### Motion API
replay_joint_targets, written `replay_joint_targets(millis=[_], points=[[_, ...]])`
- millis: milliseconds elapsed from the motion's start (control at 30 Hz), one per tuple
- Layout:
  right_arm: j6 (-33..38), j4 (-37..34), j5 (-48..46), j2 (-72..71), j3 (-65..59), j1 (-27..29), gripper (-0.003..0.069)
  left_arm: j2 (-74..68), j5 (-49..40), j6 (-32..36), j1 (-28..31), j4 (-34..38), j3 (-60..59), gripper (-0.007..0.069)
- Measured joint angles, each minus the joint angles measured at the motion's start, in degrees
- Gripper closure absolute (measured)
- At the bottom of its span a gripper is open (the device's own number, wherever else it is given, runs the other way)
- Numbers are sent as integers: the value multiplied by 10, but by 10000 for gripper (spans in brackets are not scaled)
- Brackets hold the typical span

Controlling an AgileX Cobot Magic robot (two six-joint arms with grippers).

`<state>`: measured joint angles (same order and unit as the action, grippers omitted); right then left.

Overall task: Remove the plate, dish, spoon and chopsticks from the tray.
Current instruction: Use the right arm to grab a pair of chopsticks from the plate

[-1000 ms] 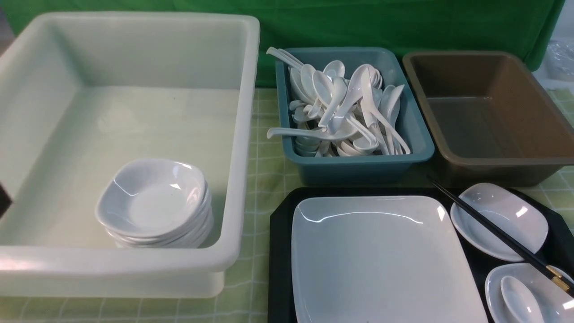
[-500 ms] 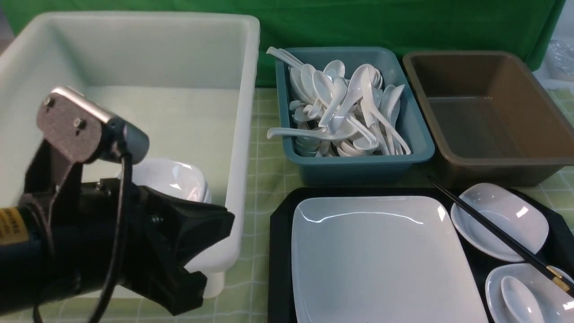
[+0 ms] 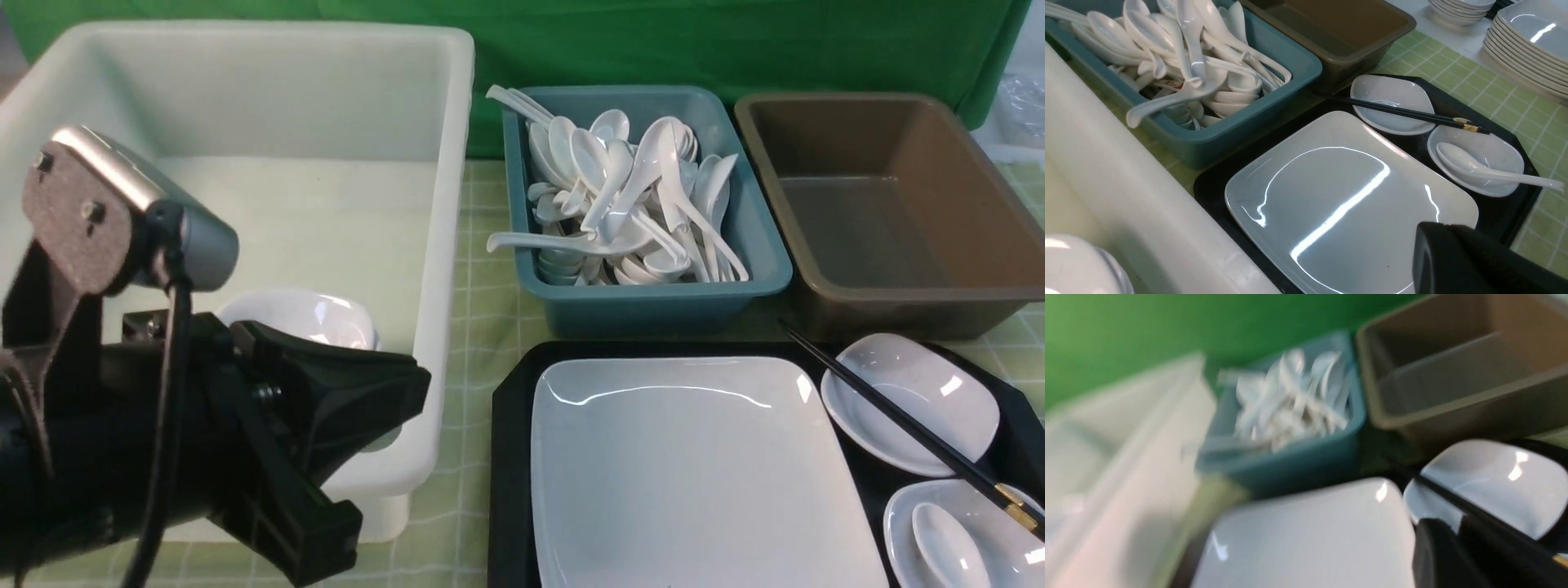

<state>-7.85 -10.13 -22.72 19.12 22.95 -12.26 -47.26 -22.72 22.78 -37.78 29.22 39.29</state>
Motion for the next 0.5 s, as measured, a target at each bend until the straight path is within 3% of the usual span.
replay_joint_targets(millis=[67,167,267,400,500], points=[[64,17,-100,114,92,-36,557,0,2,11,0,0,2,601],[97,57,-194,245,179,-66,552,3,-7,20,0,0,10,601],[122,98,-238,365,246,-70,526,14,-29,24,0,0,16,601],[150,153,-249,510,309,-28,464,43,-60,26,0,-6,20,601],[187,143,-250,590,339,30,405,73,-81,26,0,-11,20,601]])
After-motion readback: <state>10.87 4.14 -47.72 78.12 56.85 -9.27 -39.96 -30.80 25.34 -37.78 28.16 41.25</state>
